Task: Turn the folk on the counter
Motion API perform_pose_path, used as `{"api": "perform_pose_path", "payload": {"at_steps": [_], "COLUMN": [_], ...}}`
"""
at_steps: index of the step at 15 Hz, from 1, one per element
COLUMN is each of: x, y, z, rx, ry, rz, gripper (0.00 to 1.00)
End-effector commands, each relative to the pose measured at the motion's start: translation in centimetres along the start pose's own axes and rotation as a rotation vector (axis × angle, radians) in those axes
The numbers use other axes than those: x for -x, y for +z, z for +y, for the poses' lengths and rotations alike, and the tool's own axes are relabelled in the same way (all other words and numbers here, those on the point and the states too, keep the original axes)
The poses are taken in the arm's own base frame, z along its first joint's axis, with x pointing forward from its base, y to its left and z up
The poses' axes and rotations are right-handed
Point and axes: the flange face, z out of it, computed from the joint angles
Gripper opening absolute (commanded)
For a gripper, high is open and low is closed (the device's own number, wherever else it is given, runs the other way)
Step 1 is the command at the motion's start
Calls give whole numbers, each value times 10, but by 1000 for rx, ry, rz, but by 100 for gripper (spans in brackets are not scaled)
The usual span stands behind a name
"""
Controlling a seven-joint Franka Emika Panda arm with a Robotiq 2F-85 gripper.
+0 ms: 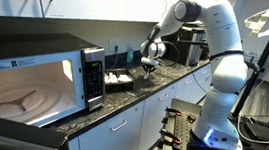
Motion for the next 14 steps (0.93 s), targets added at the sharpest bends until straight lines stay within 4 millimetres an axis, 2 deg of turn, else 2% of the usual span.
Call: {"api": "perform_pose_path", "payload": {"at_steps": [1, 5, 6, 7, 9, 10, 14], "x": [3, 8, 1, 3, 3, 3, 1], "y": [-9, -15, -5, -5, -3, -2, -1], "z": [0, -6, -5, -6, -6, -5, -8], "rx": [-17, -34, -12, -12, -8, -7, -5], "ry": [198, 380, 306, 310, 309, 310, 545], "rz": [1, -10, 10, 10, 9, 8, -40], "gripper": [3, 3, 3, 11, 11, 3, 3]}}
